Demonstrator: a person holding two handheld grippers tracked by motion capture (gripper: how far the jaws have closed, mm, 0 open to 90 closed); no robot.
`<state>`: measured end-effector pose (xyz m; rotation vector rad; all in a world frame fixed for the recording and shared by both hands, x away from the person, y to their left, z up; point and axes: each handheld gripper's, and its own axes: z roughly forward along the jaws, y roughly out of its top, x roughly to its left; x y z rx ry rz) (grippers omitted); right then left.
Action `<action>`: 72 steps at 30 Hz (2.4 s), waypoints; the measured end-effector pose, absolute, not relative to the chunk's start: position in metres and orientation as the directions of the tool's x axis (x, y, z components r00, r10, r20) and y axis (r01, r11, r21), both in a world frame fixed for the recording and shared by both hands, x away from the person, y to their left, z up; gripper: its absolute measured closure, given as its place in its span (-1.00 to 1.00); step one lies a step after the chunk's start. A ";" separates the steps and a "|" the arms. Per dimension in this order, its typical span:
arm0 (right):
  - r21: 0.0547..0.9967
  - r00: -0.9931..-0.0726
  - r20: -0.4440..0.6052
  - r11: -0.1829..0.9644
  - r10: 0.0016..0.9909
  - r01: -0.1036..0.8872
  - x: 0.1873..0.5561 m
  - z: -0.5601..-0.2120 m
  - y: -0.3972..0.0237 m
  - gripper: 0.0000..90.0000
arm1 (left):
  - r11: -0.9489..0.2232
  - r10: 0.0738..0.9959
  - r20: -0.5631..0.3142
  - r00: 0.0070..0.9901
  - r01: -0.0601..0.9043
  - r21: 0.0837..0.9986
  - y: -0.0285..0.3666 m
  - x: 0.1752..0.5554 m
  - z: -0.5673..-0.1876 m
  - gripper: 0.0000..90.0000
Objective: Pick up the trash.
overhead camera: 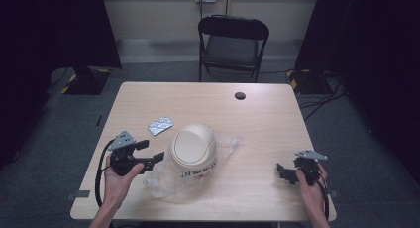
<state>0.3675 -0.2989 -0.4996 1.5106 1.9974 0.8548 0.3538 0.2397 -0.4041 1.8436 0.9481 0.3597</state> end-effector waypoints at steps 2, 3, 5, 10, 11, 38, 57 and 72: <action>0.730 -0.267 -0.013 0.192 0.964 0.656 0.368 -0.500 -0.299 -0.78 | -0.208 0.734 -0.161 0.659 0.445 0.871 0.237 0.355 -0.402 -0.57; 0.730 -0.268 -0.012 0.192 0.963 0.656 0.367 -0.500 -0.299 -0.78 | -0.208 0.725 -0.167 0.668 0.443 0.872 0.235 0.356 -0.399 -0.57; 0.730 -0.268 -0.014 0.193 0.963 0.655 0.368 -0.500 -0.299 -0.78 | -0.208 0.710 -0.169 0.684 0.433 0.877 0.228 0.359 -0.390 -0.58; 0.730 -0.268 -0.012 0.192 0.963 0.656 0.367 -0.500 -0.299 -0.78 | -0.217 0.691 -0.171 0.702 0.428 0.877 0.219 0.365 -0.382 -0.63; 0.730 -0.268 -0.013 0.193 0.963 0.656 0.367 -0.500 -0.299 -0.78 | -0.218 0.683 -0.181 0.707 0.434 0.874 0.214 0.370 -0.380 -0.64; 0.730 -0.268 -0.012 0.192 0.963 0.656 0.368 -0.500 -0.299 -0.78 | -0.344 0.690 -0.150 0.708 0.504 0.792 0.187 0.403 -0.390 -0.64; 0.730 -0.267 -0.013 0.192 0.963 0.656 0.368 -0.500 -0.299 -0.78 | -0.227 0.675 -0.221 0.704 0.482 0.846 0.207 0.401 -0.384 -0.63; 0.730 -0.265 -0.015 0.192 0.964 0.656 0.369 -0.500 -0.298 -0.78 | -0.160 0.730 -0.216 0.649 0.469 0.868 0.264 0.412 -0.389 -0.65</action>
